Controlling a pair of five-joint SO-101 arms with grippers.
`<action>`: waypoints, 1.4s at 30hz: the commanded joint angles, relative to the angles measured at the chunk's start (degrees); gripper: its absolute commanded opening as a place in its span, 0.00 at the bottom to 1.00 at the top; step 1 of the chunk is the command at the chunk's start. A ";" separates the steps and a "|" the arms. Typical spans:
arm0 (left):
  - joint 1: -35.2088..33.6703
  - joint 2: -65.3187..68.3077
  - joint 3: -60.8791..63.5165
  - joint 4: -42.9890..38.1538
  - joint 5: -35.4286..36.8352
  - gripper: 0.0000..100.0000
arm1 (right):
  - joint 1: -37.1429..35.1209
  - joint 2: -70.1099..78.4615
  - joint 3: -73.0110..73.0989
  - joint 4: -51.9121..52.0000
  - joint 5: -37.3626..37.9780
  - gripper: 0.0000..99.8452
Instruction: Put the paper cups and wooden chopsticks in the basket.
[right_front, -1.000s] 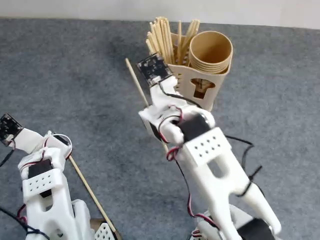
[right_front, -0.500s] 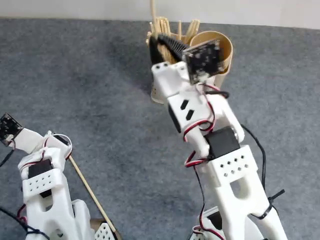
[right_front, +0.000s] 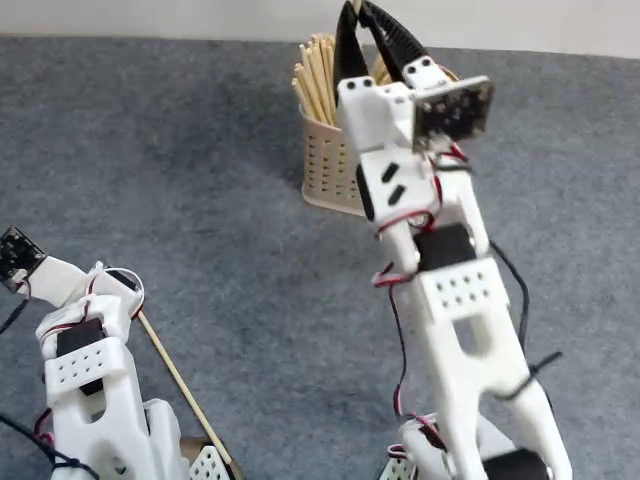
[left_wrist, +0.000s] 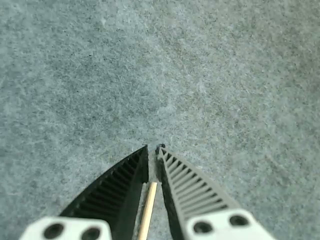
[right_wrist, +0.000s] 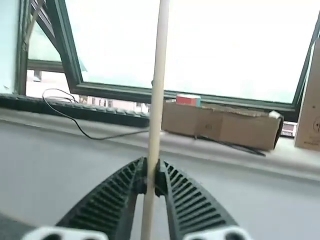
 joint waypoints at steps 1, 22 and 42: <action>-0.48 -1.10 -0.22 -0.88 0.18 0.05 | 0.66 3.65 -0.66 -4.62 0.00 0.01; -0.66 -1.10 -0.22 -0.88 0.18 0.05 | 1.27 1.98 -0.66 3.65 -0.09 0.12; -9.98 -1.19 -3.30 -0.97 0.62 0.05 | -17.54 -10.42 -0.48 55.96 -0.44 0.12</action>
